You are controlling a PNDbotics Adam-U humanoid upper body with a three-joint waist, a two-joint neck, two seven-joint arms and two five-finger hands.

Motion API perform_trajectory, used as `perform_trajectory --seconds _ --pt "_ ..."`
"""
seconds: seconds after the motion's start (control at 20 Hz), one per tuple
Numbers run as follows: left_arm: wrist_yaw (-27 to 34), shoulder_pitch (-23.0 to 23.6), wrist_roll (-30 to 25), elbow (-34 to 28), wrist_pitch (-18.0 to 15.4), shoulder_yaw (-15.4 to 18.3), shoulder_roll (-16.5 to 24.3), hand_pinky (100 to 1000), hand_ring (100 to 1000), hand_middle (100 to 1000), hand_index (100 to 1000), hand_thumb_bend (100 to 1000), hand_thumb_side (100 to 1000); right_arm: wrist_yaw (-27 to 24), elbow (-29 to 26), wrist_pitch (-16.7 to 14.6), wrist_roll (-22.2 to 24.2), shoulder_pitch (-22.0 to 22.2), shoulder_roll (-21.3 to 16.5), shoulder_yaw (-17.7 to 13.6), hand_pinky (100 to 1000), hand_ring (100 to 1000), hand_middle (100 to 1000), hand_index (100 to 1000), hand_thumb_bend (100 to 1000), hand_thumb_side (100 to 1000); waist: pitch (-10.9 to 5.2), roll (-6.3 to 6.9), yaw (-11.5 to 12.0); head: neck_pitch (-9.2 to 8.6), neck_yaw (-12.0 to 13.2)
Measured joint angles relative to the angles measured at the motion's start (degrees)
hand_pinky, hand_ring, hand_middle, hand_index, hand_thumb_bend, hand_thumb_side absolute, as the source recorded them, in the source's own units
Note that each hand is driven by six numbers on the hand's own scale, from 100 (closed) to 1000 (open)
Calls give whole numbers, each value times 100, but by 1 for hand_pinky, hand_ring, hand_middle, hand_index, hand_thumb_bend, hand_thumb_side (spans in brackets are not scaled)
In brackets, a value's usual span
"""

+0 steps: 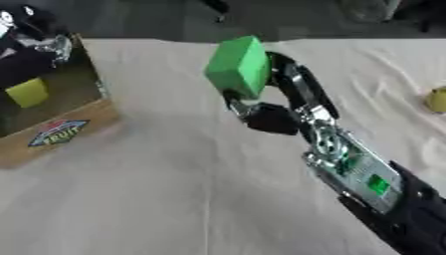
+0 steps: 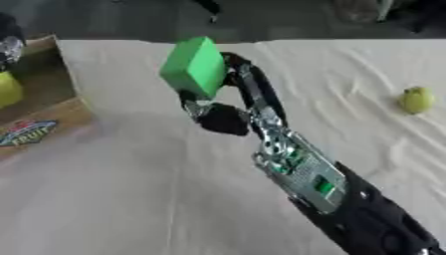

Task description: Pick up the objects with one hand, pass them to the other hand, and then place them into the box on the other side of the table.

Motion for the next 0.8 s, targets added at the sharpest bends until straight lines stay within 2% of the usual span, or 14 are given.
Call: perform_trajectory --seconds 0.4,0.8 --pt "322 -532 -817 -775 50 -381 41 638 751 690 825 100 678 90 2 5 185 -44 3 55 842 606 500 549 100 100 0 43 33 6 -86" --pt "471 -989 -1318 -882 125 -794 -49 641 748 692 824 100 688 342 1 -12 444 -47 6 87 841 609 500 549 100 100 0 82 59 39 -95"
